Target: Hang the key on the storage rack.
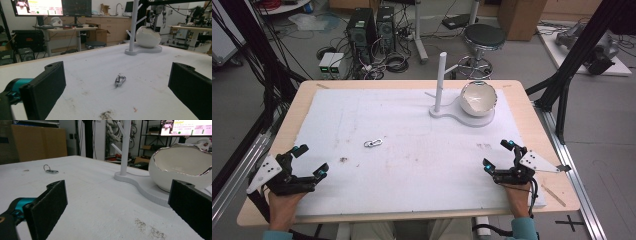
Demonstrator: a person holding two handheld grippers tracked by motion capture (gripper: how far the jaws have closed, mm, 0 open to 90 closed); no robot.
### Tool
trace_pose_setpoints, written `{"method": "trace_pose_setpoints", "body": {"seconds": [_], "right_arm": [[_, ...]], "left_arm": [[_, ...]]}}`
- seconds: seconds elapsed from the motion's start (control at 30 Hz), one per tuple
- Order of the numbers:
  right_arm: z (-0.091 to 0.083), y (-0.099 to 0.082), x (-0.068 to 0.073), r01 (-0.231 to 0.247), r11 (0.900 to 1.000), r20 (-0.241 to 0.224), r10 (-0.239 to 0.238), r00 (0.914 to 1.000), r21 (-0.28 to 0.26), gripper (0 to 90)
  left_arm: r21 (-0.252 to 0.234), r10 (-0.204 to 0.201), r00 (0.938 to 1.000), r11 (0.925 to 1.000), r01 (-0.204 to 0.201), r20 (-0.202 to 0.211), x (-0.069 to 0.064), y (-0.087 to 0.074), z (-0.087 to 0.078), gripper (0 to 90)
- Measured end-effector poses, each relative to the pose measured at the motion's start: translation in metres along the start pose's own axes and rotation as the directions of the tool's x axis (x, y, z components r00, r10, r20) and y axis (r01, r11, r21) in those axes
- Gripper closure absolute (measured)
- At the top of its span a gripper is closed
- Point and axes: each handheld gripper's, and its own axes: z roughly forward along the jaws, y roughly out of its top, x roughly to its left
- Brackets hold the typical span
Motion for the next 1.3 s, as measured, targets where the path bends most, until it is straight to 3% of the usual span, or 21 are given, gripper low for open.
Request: {"method": "trace_pose_setpoints", "body": {"seconds": [0.13, 0.2, 0.37, 0.47, 0.6, 0.63, 0.67, 0.7, 0.73, 0.77, 0.8, 0.97, 1.1, 1.2, 1.23, 1.27, 1.3], "right_arm": [[0.0, 0.0, 0.0, 0.002, 1.0, 0.003, -0.002, 1.0, -0.001, 1.5], [0.0, 0.0, 0.0, 0.0, 1.0, 0.003, 0.0, 1.0, 0.001, 1.5], [0.0, 0.0, 0.0, 0.001, 1.0, 0.003, -0.001, 1.0, -0.001, 1.5], [0.0, 0.0, 0.0, 0.003, 1.0, 0.003, -0.003, 1.0, -0.001, 1.5], [0.0, 0.0, 0.0, 0.001, 1.0, 0.002, -0.001, 1.0, 0.001, 1.5], [0.0, 0.0, 0.0, 0.001, 1.0, 0.002, -0.001, 1.0, 0.001, 1.5], [0.0, 0.0, 0.0, 0.0, 1.0, 0.001, 0.0, 1.0, 0.001, 1.5], [0.0, 0.0, 0.0, 0.001, 1.0, 0.002, -0.001, 1.0, -0.001, 1.5], [0.0, 0.0, 0.0, -0.002, 1.0, 0.001, 0.002, 1.0, 0.001, 1.5], [0.0, 0.0, 0.0, -0.002, 1.0, 0.001, 0.002, 1.0, 0.001, 1.5], [0.0, 0.0, 0.0, 0.003, 1.0, 0.002, -0.003, 1.0, -0.001, 1.5], [0.0, 0.0, 0.0, -0.001, 1.0, 0.0, 0.001, 1.0, 0.001, 1.5], [0.0, 0.0, 0.0, -0.001, 1.0, 0.0, 0.001, 1.0, 0.0, 1.5], [0.0, 0.0, 0.0, -0.001, 1.0, 0.0, 0.001, 1.0, 0.0, 1.5], [0.0, 0.0, 0.0, -0.002, 1.0, 0.0, 0.002, 1.0, -0.001, 1.5], [0.0, 0.0, 0.0, -0.002, 1.0, 0.0, 0.002, 1.0, -0.001, 1.5], [0.0, 0.0, 0.0, -0.001, 1.0, -0.001, 0.001, 1.0, 0.0, 1.5]], "left_arm": [[0.1, 0.054, 0.998, 0.9934, -0.056, 0.032, 0.005, 0.027, 0.011, 1.7], [0.166, 0.086, 0.9937, 0.9814, -0.097, 0.073, 0.006, 0.042, 0.021, 1.7], [0.278, 0.097, 0.9789, 0.9496, -0.145, 0.18, 0.005, 0.069, 0.049, 1.7], [0.325, 0.108, 0.9719, 0.9296, -0.173, 0.209, 0.006, 0.078, 0.066, 1.7], [0.376, 0.105, 0.9716, 0.9089, -0.18, 0.212, 0.009, 0.084, 0.084, 1.7], [0.4, 0.102, 0.9721, 0.8986, -0.181, 0.212, 0.01, 0.085, 0.089, 1.7], [0.432, 0.103, 0.9704, 0.8815, -0.191, 0.219, 0.012, 0.086, 0.096, 1.7], [0.44, 0.1, 0.9694, 0.8769, -0.192, 0.224, 0.012, 0.086, 0.099, 1.7], [0.46, 0.09, 0.9689, 0.8675, -0.19, 0.231, 0.013, 0.086, 0.104, 1.7], [0.481, 0.089, 0.9683, 0.8547, -0.195, 0.234, 0.014, 0.086, 0.109, 1.7], [0.494, 0.086, 0.9697, 0.8481, -0.192, 0.229, 0.014, 0.086, 0.114, 1.7], [0.564, 0.092, 0.9627, 0.7944, -0.225, 0.255, 0.014, 0.084, 0.14, 1.7], [0.599, 0.084, 0.9576, 0.7641, -0.24, 0.276, 0.011, 0.084, 0.156, 1.7], [0.616, 0.079, 0.9554, 0.7486, -0.245, 0.285, 0.01, 0.082, 0.166, 1.8], [0.63, 0.075, 0.9537, 0.7353, -0.25, 0.291, 0.009, 0.081, 0.172, 1.8], [0.63, 0.075, 0.9537, 0.7353, -0.25, 0.291, 0.009, 0.081, 0.172, 2.5], [0.636, 0.072, 0.9536, 0.7302, -0.25, 0.292, 0.009, 0.079, 0.174, 2.8]]}}
